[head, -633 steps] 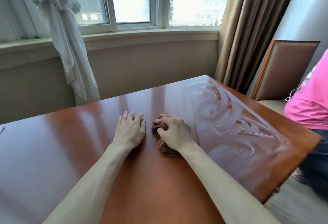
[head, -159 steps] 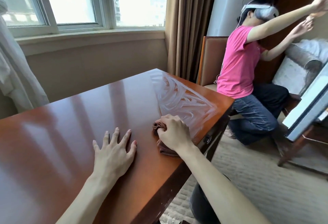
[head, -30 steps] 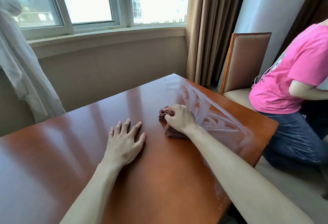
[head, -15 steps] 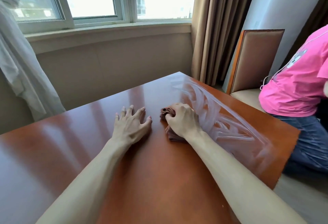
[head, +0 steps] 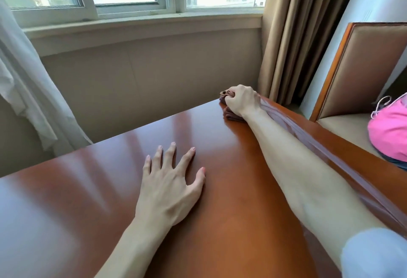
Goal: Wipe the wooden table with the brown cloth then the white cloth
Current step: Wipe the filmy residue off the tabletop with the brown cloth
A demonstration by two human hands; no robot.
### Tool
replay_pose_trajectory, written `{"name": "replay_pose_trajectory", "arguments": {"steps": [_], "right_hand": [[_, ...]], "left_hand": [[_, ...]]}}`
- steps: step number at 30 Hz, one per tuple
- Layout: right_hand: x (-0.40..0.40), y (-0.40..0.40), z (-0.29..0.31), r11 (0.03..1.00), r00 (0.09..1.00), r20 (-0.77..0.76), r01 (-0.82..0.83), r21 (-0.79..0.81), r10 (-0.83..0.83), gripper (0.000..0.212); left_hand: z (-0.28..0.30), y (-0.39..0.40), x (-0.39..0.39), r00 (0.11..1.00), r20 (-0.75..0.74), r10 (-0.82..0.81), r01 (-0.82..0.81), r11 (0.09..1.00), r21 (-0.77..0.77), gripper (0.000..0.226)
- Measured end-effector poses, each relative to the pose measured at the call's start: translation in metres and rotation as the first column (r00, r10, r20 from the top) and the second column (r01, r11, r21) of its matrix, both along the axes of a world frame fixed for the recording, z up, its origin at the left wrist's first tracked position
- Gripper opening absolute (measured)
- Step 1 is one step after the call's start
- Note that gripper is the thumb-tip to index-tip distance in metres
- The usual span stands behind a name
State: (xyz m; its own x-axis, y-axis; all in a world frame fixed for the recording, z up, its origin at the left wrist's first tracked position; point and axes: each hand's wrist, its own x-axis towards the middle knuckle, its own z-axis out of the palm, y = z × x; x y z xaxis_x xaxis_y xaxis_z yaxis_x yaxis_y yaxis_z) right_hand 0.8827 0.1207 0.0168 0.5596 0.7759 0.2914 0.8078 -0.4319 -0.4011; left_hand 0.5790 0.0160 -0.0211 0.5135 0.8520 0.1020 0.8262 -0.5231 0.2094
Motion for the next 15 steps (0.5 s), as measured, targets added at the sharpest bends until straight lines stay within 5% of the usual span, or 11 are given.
{"name": "replay_pose_trajectory", "arguments": {"steps": [15], "right_hand": [[-0.203,-0.291,-0.014,0.960,0.961,0.022,-0.275,0.055,0.274,0.036]], "left_hand": [[0.009,-0.004,-0.004,0.999,-0.019,-0.025,0.024,0.998,-0.063,0.063]]}}
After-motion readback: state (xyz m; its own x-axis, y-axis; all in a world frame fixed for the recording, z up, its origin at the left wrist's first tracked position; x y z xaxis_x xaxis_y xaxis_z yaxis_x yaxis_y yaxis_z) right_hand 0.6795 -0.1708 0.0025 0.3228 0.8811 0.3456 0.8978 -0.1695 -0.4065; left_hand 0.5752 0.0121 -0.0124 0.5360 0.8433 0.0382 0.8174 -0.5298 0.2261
